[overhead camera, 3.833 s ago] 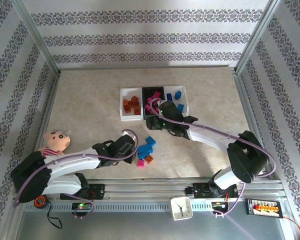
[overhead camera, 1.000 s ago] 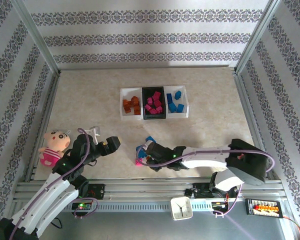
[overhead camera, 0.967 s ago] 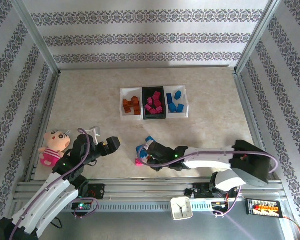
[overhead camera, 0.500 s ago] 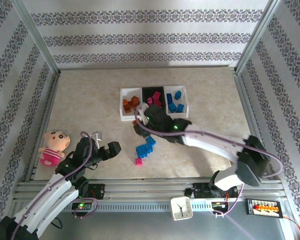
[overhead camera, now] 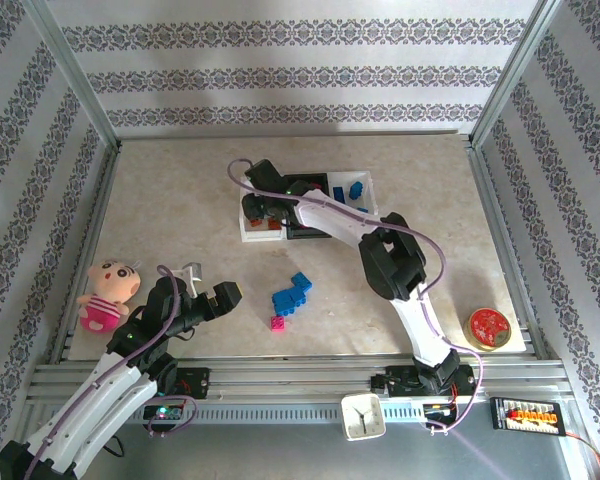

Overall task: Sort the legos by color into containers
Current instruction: Place the lego in the container, then pick up the lego from the middle-left of the table.

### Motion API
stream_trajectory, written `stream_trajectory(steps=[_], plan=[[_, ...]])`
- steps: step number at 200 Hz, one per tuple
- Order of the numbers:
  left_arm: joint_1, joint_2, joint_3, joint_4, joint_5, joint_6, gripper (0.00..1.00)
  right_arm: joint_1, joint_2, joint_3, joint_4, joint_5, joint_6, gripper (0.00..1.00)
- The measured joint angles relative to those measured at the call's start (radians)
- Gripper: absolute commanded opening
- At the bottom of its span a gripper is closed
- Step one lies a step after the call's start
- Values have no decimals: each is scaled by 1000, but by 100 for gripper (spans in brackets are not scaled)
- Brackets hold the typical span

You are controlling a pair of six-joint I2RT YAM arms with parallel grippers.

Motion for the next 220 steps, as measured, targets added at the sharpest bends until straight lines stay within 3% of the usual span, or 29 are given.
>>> stream_trajectory(steps=[37, 57, 99, 150, 192, 220], plan=[[-8, 15, -1, 2, 29, 0, 97, -4, 8, 20, -21, 2, 9, 66], [-58, 48, -16, 21, 27, -3, 97, 3, -78, -100, 19, 3, 9, 67], [-350, 202, -22, 77, -123, -21, 94, 8, -394, -471, 138, 3, 14, 68], [-642, 575, 105, 166, -378, -34, 86, 7, -667, -837, 247, 23, 28, 69], [-710, 811, 256, 200, -495, -18, 82, -11, -812, -1032, 265, 34, 48, 69], [-720, 900, 333, 184, -537, -6, 73, -38, -906, -1097, 279, 39, 58, 70]])
